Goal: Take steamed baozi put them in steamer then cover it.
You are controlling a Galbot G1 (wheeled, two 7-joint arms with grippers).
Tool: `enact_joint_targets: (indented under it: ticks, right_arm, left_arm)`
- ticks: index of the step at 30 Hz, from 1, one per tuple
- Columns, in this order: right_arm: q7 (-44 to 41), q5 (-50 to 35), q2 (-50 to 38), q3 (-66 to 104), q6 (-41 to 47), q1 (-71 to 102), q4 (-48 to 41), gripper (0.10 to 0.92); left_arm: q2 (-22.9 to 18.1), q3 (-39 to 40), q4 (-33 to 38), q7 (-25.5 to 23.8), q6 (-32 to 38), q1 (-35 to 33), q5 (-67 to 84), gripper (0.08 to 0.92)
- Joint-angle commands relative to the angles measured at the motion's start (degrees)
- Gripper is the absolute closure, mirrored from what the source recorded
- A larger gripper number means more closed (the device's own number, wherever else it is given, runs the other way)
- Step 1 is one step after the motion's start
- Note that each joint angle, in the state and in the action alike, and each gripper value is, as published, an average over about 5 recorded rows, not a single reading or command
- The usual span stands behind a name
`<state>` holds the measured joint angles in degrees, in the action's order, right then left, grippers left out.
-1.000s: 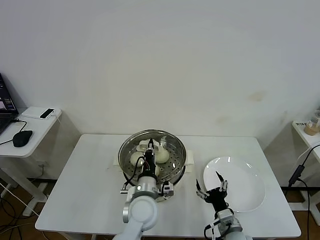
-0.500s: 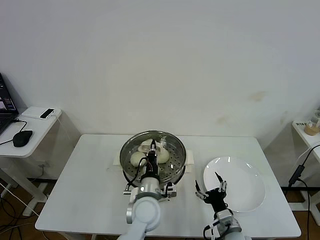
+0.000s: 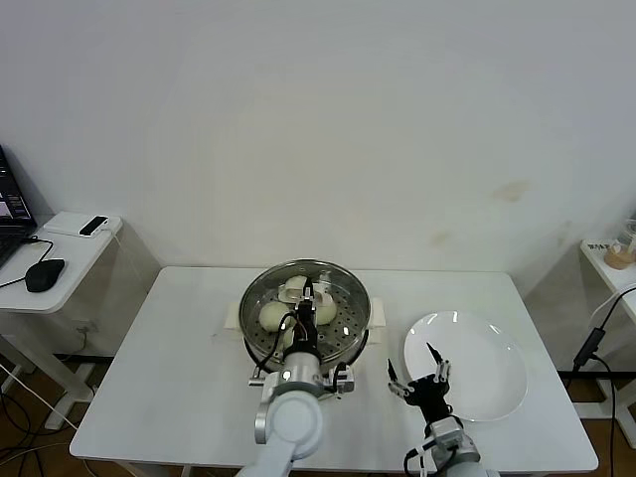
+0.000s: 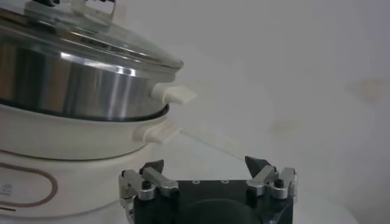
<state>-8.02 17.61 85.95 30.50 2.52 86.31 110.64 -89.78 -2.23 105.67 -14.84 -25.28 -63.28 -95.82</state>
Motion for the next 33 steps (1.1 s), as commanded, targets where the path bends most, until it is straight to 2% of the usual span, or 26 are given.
enact_joint_targets:
  ticks: [1,11,14,22,29,33]
  right_arm:
    - [-0.1,0.0,0.0,-0.2,0.0,0.0,0.1,0.203]
    - [-0.2,0.1,0.0,-0.2,0.0,0.3,0.3,0.203]
    - [-0.2,0.1,0.0,-0.2,-0.1,0.3,0.3,0.203]
    - [-0.3,0.1,-0.3,-0.2,0.0,0.3,0.3,0.203]
    - [-0.2,0.0,-0.6,0.3,0.0,0.6,0.2,0.203]
    - [-0.2,-0.6,-1.1,0.8,0.0,0.9,0.3,0.203]
  left_arm:
    - [0.0,-0.4,0.1,-0.1,0.1,-0.1,-0.3,0.872]
    - [-0.5,-0.5,0.0,-0.3,0.4,-0.3,-0.3,0.872]
    - [-0.5,-0.5,0.6,-0.1,0.5,-0.6,-0.2,0.837]
    - [2.0,-0.3,5.9,0.2,1.1,-3.2,1.5,0.608]
    - [7.8,-1.2,14.5,1.8,2.1,-8.4,8.6,0.409]
    - [11.2,-3.1,21.1,4.0,3.8,-13.9,15.7,0.296]
